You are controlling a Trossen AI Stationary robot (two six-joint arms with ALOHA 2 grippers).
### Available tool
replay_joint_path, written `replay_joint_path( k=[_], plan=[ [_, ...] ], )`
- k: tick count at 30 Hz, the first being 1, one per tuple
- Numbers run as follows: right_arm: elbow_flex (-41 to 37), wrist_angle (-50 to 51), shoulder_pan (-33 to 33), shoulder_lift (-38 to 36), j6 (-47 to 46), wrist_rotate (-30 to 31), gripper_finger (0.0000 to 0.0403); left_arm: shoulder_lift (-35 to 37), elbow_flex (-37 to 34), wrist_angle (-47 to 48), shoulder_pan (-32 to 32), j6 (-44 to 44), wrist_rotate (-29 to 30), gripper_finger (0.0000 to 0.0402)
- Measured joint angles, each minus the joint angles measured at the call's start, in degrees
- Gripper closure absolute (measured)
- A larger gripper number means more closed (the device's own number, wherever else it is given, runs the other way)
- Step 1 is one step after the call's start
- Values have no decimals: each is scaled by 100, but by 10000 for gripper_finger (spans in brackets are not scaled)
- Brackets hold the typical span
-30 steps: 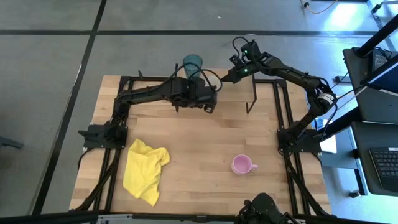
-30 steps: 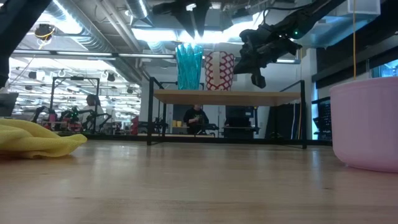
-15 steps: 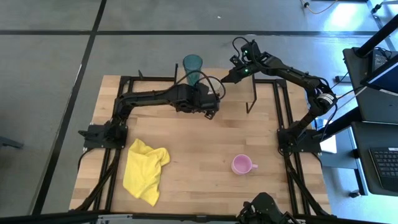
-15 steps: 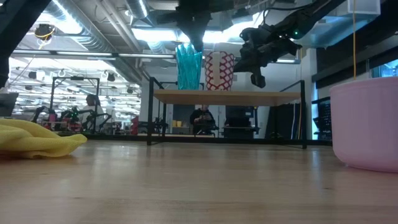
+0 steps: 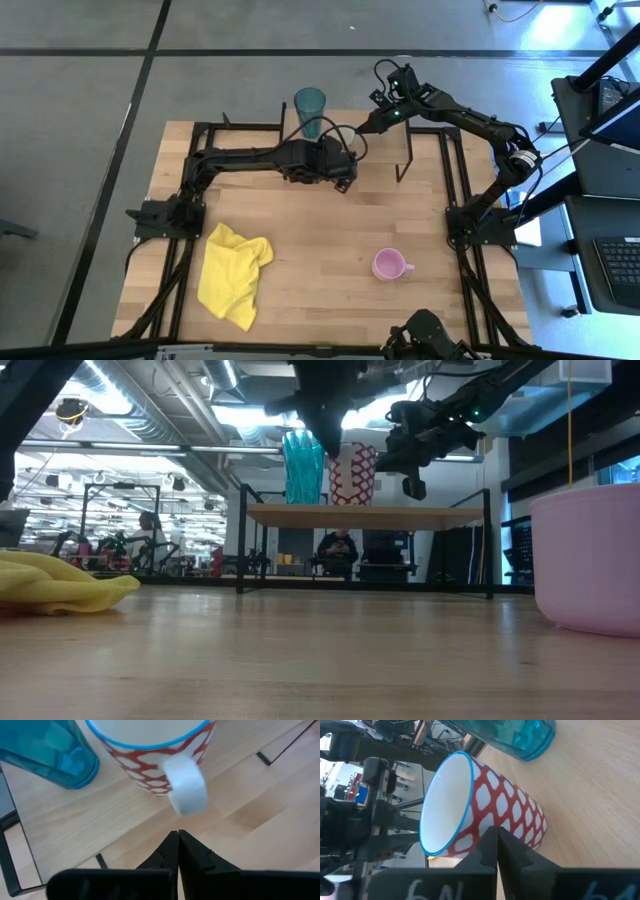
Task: Stack small to large cups/mugs on shelf
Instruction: Put the red cup on the shelf
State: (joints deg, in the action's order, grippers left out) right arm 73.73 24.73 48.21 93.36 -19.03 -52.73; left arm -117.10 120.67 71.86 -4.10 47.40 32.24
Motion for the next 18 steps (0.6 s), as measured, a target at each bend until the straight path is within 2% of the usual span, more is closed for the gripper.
replay_joint_path(
  k=[10, 15, 18],
  plan=[
    [2, 38, 7, -20, 134, 89, 398, 0, -303, -653, -185, -292, -74, 401],
    [2, 231, 67, -156, 458, 1077, 398, 0, -302, -753, -284, -442, -150, 401],
    [2, 241, 198, -183, 455, 1196, 398, 0, -302, -804, -301, -459, -152, 401]
  ],
)
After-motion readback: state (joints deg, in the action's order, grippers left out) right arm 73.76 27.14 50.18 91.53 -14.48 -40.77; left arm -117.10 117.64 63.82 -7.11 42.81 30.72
